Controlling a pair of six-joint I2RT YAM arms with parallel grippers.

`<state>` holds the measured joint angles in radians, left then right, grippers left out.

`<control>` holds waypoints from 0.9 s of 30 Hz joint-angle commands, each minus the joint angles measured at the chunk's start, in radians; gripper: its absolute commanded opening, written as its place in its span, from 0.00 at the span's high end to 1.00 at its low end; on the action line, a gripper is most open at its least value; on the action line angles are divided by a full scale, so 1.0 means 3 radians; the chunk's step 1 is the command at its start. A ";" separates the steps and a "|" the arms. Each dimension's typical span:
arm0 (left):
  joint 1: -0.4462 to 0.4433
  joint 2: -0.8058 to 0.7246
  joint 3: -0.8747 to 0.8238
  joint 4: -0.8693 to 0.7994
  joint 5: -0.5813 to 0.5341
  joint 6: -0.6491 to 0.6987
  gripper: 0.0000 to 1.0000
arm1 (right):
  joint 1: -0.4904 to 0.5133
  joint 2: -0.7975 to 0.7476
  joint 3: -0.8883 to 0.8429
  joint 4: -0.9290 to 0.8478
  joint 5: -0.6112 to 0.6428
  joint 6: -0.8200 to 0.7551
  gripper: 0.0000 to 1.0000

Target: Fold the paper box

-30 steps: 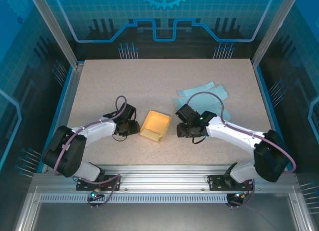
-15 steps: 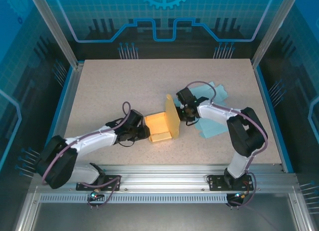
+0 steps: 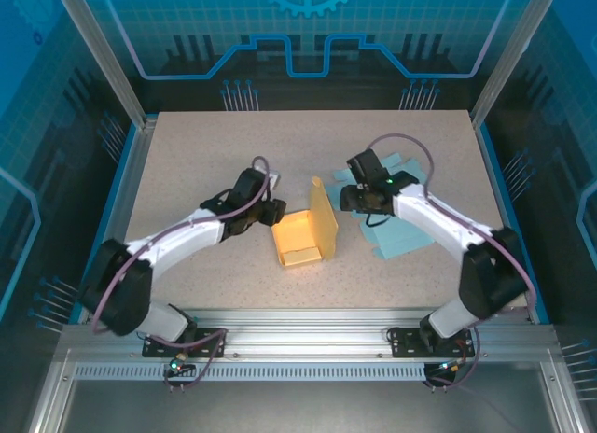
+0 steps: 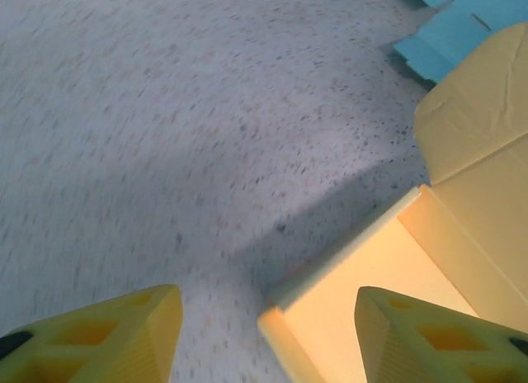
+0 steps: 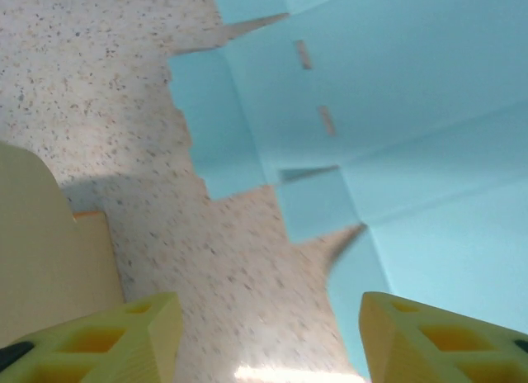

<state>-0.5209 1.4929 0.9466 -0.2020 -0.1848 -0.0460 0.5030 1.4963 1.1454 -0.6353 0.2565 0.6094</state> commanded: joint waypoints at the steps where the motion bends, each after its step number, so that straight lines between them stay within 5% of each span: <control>1: 0.0023 0.0402 0.0358 -0.0095 0.0317 0.0979 0.41 | -0.0027 -0.0465 -0.0269 -0.0339 0.0308 0.0227 0.36; 11: -0.0003 0.1057 0.0853 -0.0559 0.0307 0.1311 0.42 | -0.0026 -0.1586 -0.0491 -0.0583 0.0618 0.0265 0.22; 27: -0.0065 0.0981 0.0636 -0.0462 0.0192 0.1087 0.45 | -0.0028 -0.1685 -0.0435 -0.0650 0.0666 0.0184 0.21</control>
<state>-0.5339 1.8034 1.1648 -0.3084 -0.1261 0.3050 0.5026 0.9913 1.0084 -0.8135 0.4381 0.6758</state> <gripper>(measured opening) 0.551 0.791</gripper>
